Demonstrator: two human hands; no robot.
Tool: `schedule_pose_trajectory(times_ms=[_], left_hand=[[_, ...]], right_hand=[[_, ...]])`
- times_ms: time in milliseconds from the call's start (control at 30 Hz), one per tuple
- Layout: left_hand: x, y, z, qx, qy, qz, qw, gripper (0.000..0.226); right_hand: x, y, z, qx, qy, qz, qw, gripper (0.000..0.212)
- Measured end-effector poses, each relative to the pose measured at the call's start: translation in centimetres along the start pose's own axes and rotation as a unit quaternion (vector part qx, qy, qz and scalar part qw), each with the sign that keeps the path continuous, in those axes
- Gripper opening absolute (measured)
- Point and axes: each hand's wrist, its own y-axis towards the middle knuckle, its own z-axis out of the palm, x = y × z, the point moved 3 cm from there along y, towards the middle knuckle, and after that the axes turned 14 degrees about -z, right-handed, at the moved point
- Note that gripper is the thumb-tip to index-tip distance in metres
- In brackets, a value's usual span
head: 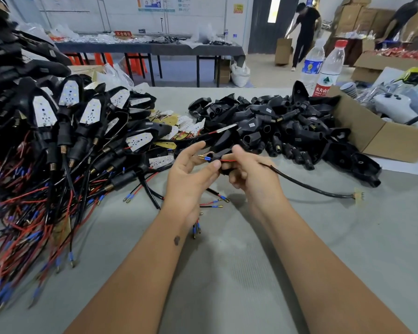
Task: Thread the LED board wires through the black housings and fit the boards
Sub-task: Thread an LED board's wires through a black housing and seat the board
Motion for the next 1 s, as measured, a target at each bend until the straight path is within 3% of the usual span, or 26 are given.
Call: schedule_pose_trajectory(times_ms=[67, 167, 267, 533, 600, 700, 800, 867, 1000], left_hand=[[0.0, 0.1, 0.0, 0.008, -0.046, -0.014, 0.999, 0.038], [0.2, 0.2, 0.2, 0.040, -0.085, -0.043, 0.995, 0.021], [0.6, 0.2, 0.6, 0.061, -0.049, -0.061, 0.995, 0.014], [0.7, 0.6, 0.3, 0.055, 0.057, -0.053, 0.995, 0.022], [0.6, 0.6, 0.1, 0.040, 0.057, -0.044, 0.997, 0.022], [0.4, 0.6, -0.4, -0.004, -0.004, -0.036, 0.999, 0.024], [-0.1, 1.1, -1.4, -0.040, -0.079, -0.028, 0.996, 0.026], [-0.3, 1.3, -1.8, -0.052, -0.113, -0.025, 0.992, 0.026], [-0.5, 1.8, -1.6, -0.030, -0.130, -0.022, 0.991, 0.028]], right_hand=[[0.0, 0.1, 0.1, 0.003, 0.064, 0.038, 0.997, 0.043], [0.1, -0.1, -0.1, 0.003, 0.024, 0.023, 0.999, 0.039], [0.0, -0.3, -0.4, -0.009, -0.068, 0.005, 0.998, 0.031], [0.0, -0.2, -0.5, 0.013, -0.132, 0.001, 0.991, 0.034], [0.1, -0.3, -0.5, 0.022, -0.095, 0.010, 0.995, 0.027], [0.5, -0.4, -0.4, 0.006, 0.066, 0.049, 0.997, 0.007], [0.7, 0.0, -1.1, -0.045, 0.208, 0.097, 0.972, 0.009], [0.6, 0.2, -1.5, -0.065, 0.202, 0.096, 0.973, 0.012], [0.1, 0.6, -1.4, -0.048, 0.064, 0.050, 0.996, 0.008]])
